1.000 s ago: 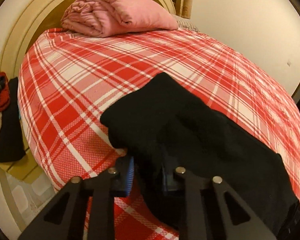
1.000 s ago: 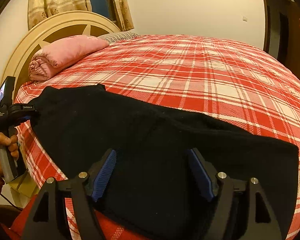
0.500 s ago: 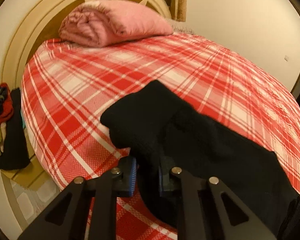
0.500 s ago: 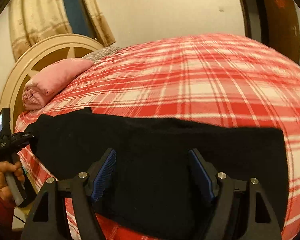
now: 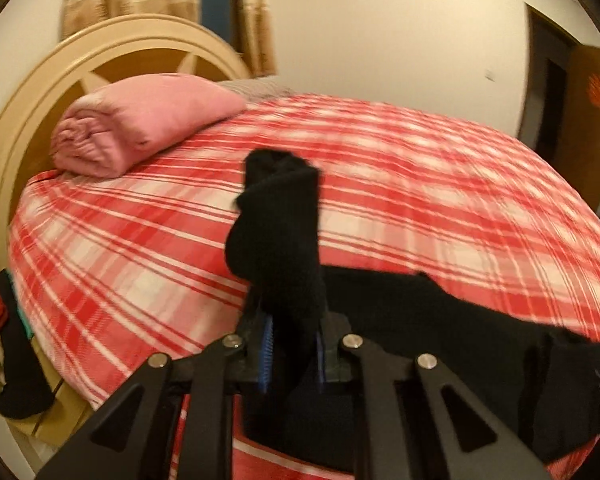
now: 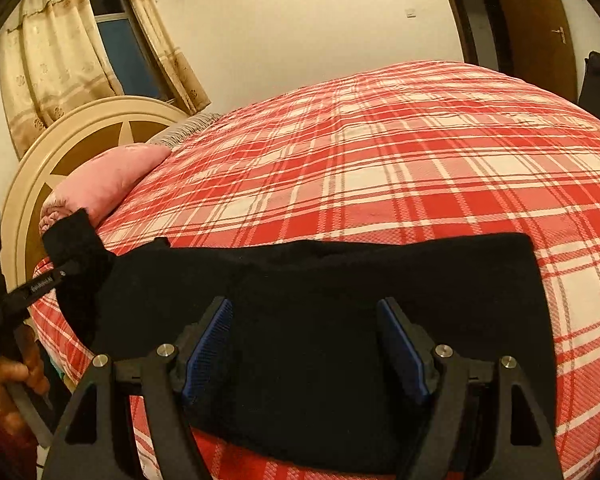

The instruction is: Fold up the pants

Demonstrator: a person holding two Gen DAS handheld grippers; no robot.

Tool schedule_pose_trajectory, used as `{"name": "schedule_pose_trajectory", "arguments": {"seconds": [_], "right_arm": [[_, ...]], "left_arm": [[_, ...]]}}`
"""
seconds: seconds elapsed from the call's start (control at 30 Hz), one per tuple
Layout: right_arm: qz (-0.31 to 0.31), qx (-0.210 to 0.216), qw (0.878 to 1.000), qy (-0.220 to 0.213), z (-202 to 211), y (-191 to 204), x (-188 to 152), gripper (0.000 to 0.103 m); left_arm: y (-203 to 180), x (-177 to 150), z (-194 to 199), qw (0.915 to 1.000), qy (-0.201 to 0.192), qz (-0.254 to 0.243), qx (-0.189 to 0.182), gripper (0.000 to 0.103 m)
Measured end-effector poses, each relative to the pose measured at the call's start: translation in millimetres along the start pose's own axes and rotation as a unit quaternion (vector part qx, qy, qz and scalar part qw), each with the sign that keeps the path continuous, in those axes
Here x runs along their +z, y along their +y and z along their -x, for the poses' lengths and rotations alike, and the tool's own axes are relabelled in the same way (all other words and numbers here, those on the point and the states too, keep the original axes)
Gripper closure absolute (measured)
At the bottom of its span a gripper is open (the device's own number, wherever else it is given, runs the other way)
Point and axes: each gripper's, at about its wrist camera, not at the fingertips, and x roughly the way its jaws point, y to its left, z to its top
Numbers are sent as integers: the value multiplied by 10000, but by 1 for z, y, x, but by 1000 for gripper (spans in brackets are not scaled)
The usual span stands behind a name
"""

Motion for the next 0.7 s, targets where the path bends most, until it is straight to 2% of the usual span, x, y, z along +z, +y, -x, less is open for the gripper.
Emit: {"name": "schedule_pose_trajectory", "arguments": {"seconds": [0.13, 0.3, 0.47, 0.53, 0.63, 0.7], "right_arm": [[-120, -34, 9999, -67, 6, -8, -1, 27], [-284, -14, 9996, -84, 9, -16, -1, 27], [-280, 50, 9995, -146, 13, -19, 3, 27], [-336, 40, 9993, -157, 15, -24, 6, 27], [-431, 60, 9990, -127, 17, -29, 8, 27], [-481, 164, 9987, -58, 15, -30, 9, 27]], "left_arm": [[-25, -8, 4, 9992, 96, -287, -263, 87], [-56, -21, 28, 9932, -229, -892, -707, 86], [-90, -35, 41, 9811, -246, -1273, -1434, 87], [-104, -42, 50, 9723, -308, -1530, -1741, 87], [-116, -50, 60, 9631, -391, -1769, -1991, 87], [-124, -56, 57, 9595, -315, -1951, -2010, 87]]}}
